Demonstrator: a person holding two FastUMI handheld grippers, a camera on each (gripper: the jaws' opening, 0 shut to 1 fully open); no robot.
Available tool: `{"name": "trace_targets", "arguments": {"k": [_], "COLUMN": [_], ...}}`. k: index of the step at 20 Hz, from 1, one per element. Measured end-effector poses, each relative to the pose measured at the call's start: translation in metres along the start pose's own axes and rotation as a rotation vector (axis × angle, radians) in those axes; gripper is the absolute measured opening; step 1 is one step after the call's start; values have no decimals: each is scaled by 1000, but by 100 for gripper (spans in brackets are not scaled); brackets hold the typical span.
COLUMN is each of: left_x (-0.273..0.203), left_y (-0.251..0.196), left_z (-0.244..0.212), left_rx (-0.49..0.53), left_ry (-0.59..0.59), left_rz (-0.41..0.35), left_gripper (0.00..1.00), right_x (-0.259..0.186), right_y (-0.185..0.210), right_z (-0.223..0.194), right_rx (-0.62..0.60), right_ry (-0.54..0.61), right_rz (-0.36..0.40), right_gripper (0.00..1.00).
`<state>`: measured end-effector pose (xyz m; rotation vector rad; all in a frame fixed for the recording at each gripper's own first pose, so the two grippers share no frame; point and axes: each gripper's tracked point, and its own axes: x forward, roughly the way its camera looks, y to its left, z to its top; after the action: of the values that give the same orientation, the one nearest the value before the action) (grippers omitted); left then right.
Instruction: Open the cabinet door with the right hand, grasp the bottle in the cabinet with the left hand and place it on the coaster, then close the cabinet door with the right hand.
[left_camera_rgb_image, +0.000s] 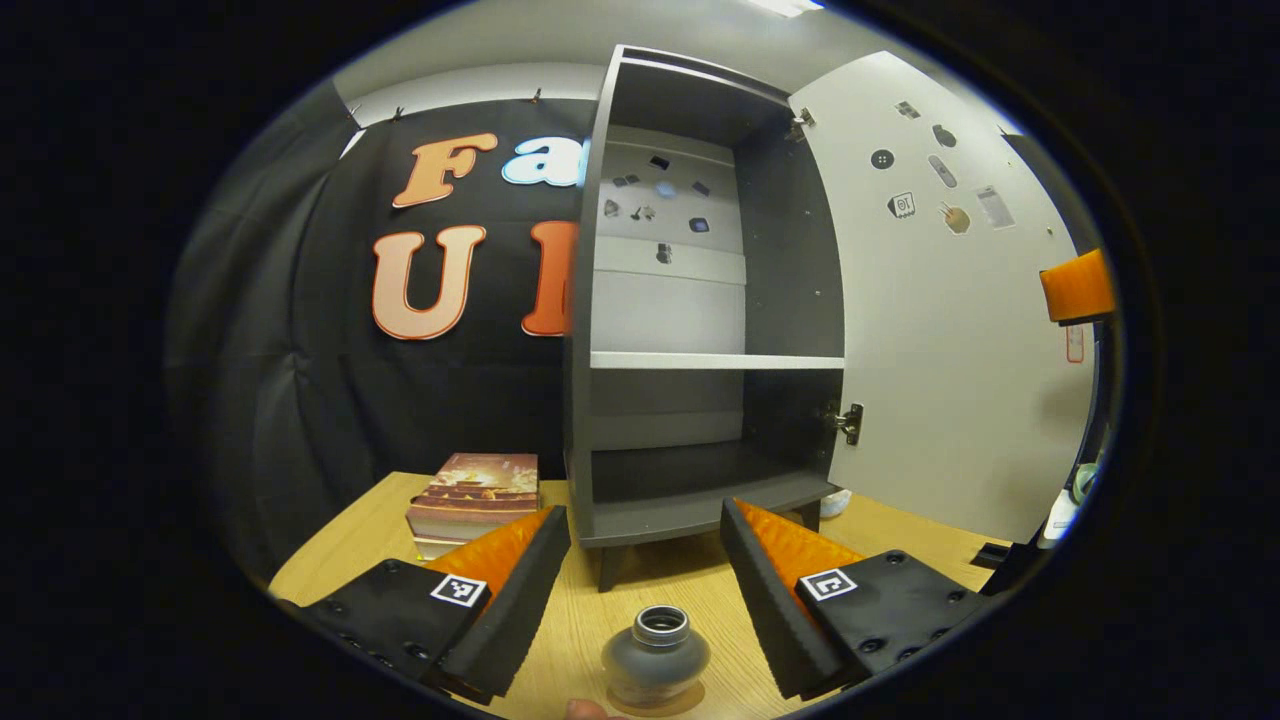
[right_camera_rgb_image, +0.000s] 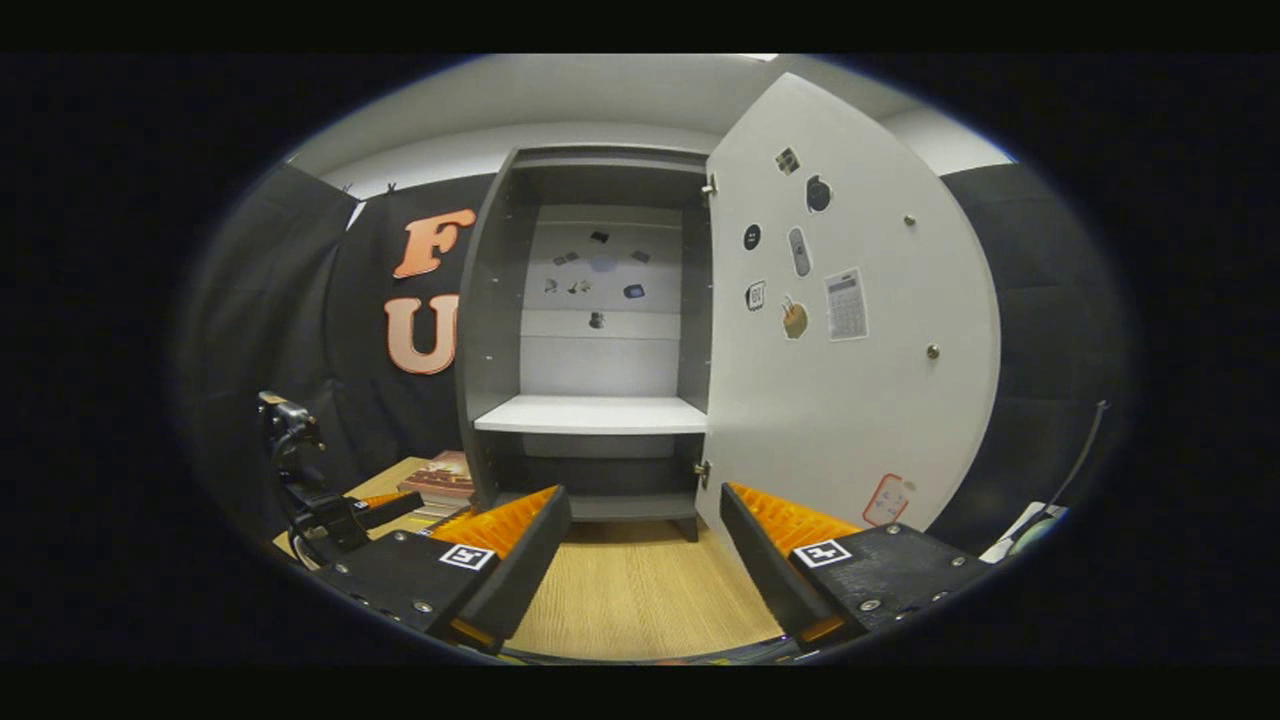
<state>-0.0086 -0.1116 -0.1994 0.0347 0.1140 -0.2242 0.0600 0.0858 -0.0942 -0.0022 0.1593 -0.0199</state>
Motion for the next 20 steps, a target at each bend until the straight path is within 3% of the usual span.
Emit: {"name": "trace_targets", "arguments": {"k": [6, 13, 20], "left_x": [-15, -39, -62], "left_y": [8, 13, 3], "left_z": [50, 103, 134], "left_rx": [-22, -35, -41], "left_ry": [-24, -39, -55], "left_rz": [52, 129, 144], "left_gripper": [97, 97, 96], "right_x": [-7, -27, -59], "right_y": [-17, -56, -101], "right_z": [14, 25, 36], "right_rx": [-35, -47, -11], "right_ry": [-10, -15, -36], "right_rz": [15, 6, -39], "right_gripper": [96, 94, 93]}}
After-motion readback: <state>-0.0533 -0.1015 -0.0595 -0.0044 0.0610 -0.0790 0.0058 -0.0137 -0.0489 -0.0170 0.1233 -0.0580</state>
